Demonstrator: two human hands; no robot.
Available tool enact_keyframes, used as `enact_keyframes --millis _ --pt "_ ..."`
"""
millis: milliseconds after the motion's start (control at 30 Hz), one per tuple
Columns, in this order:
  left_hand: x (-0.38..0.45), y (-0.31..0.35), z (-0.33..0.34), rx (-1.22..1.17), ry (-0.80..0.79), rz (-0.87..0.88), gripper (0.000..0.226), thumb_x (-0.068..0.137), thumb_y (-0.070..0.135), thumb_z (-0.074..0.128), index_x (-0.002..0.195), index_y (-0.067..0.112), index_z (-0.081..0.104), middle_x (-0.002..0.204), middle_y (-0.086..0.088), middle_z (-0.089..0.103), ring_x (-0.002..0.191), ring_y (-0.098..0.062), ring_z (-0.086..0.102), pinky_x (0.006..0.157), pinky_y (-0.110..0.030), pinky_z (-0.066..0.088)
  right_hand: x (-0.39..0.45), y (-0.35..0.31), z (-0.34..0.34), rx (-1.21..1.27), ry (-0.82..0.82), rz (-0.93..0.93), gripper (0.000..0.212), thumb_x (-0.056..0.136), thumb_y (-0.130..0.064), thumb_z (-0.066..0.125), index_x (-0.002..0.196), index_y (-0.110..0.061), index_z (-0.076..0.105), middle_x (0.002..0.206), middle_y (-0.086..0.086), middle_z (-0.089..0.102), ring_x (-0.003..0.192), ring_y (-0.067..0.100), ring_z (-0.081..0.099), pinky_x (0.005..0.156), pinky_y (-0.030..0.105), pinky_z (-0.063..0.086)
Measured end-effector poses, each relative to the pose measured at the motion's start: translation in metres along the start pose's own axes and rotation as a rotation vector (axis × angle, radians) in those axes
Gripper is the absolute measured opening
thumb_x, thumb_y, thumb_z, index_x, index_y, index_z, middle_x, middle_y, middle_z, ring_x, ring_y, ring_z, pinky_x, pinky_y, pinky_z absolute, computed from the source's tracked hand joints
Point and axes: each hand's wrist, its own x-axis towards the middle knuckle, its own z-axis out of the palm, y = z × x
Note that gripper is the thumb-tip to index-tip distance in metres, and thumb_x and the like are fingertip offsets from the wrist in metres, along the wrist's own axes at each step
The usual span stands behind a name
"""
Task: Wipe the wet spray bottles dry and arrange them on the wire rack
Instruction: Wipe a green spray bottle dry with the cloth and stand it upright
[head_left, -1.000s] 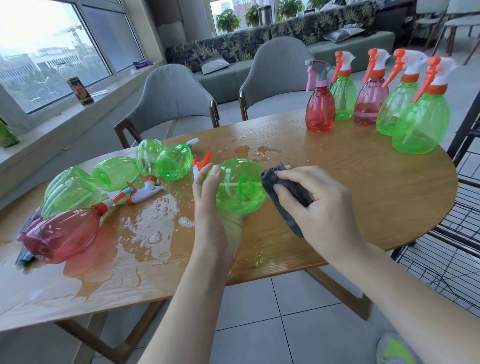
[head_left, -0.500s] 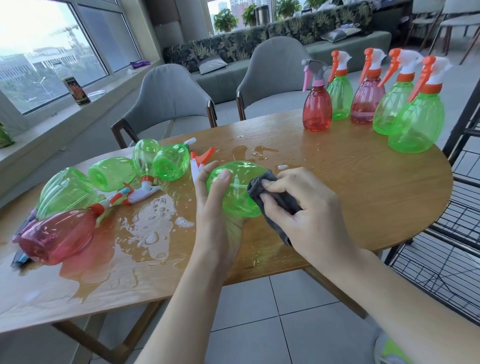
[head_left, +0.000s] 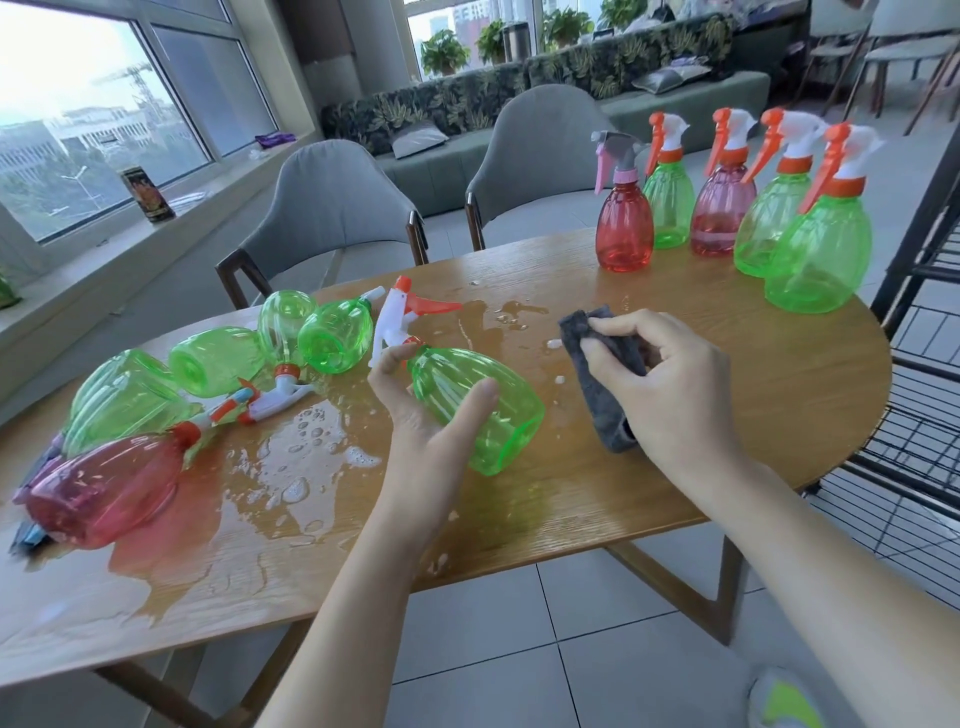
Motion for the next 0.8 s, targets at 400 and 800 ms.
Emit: enact_keyframes --millis 400,800 --pt "-0.009 0.006 0.012 0.406 -0.213 0.232 0.073 0.087 0.056 0.075 0.150 0.065 0.039 0.148 0.023 0.052 0.139 0.007 0.045 0.110 -0.015 0.035 0.023 -0.014 -0.012 0.067 0.051 -0.088 0.016 0.094 -0.015 0.075 0.109 -0.014 0.078 0.101 -0.003 0.073 0.096 0.010 0.070 0.082 0.040 0.058" --pt "-0.006 0.006 0.032 0.413 -0.304 0.216 0.086 0.082 0.028 0.092 0.146 0.043 0.037 0.132 0.038 0.054 0.127 0.012 0.052 0.095 -0.001 0.038 0.037 0.002 -0.011 -0.147 0.193 -0.147 0.018 0.094 -0.009 0.073 0.111 -0.007 0.078 0.102 0.007 0.073 0.092 0.014 0.066 0.085 0.010 0.045"
